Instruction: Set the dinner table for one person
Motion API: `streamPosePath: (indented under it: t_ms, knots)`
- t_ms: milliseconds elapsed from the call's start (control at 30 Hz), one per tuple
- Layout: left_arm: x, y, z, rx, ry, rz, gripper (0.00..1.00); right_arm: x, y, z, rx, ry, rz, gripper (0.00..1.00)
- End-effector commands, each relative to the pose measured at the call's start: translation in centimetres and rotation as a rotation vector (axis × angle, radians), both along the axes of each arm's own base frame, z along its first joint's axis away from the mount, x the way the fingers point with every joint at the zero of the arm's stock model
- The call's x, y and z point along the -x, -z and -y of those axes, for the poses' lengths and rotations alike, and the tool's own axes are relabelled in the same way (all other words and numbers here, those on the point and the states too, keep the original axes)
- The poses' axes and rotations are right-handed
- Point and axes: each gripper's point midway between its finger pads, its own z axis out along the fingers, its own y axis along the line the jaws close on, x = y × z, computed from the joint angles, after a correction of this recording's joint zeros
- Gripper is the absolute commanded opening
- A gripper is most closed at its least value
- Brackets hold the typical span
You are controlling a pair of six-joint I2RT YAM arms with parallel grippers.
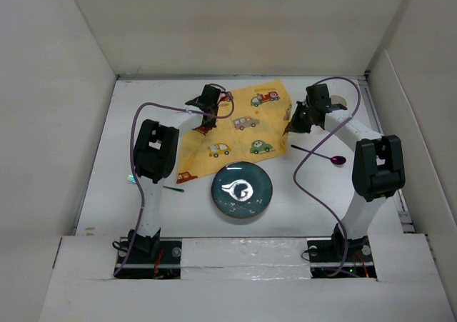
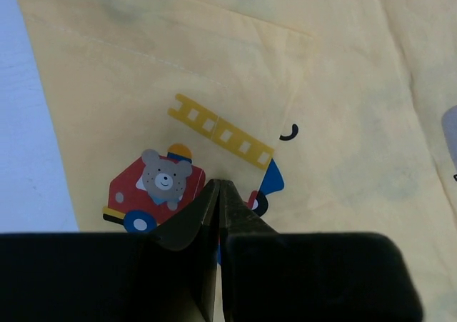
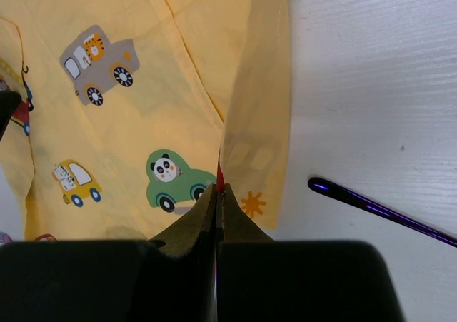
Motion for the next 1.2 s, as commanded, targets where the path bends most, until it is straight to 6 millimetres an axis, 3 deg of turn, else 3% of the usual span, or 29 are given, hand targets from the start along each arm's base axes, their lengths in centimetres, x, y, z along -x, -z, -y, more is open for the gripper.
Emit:
streamPosePath:
  t_ms: [0, 67, 200, 300, 400, 500, 700, 933, 1167]
  knots:
    - [0.8, 0.2, -1.3, -0.022, -0.018, -0.033, 0.00, -1.2, -4.1, 0.1, -0.018, -0.004, 0.102, 0.00]
    - [0.9, -0.4, -1.5, 0.002, -0.021, -0.032, 0.01, -1.2, -4.0, 0.1, -0.019, -0.005, 0.100, 0.00]
    - [1.4, -1.4, -0.5, 0.065, 0.006, -0.012, 0.30, -1.1, -3.6, 0.0, -0.025, -0.007, 0.094, 0.00]
    - [1.9, -1.5, 0.1, 0.099, 0.033, -0.028, 0.35, -1.1, -3.4, 0.0, -0.027, -0.006, 0.092, 0.00]
    - [2.6, -0.2, 0.2, 0.068, 0.060, -0.063, 0.35, -1.1, -3.6, 0.0, -0.028, -0.005, 0.094, 0.00]
    - [3.3, 0.2, 0.7, 0.077, 0.076, -0.074, 0.34, -1.2, -3.7, -0.1, -0.029, -0.006, 0.096, 0.00]
    - [3.6, -1.1, 1.3, 0.127, 0.092, -0.040, 0.33, -1.1, -3.6, 0.0, -0.025, -0.004, 0.094, 0.00]
    - [4.4, 2.1, 0.2, 0.061, 0.068, -0.114, 0.30, -1.2, -4.0, 0.1, -0.024, -0.002, 0.101, 0.00]
    - [3.8, 2.3, -1.4, -0.021, 0.007, -0.106, 0.00, -1.1, -4.8, 0.0, -0.033, 0.001, 0.114, 0.00]
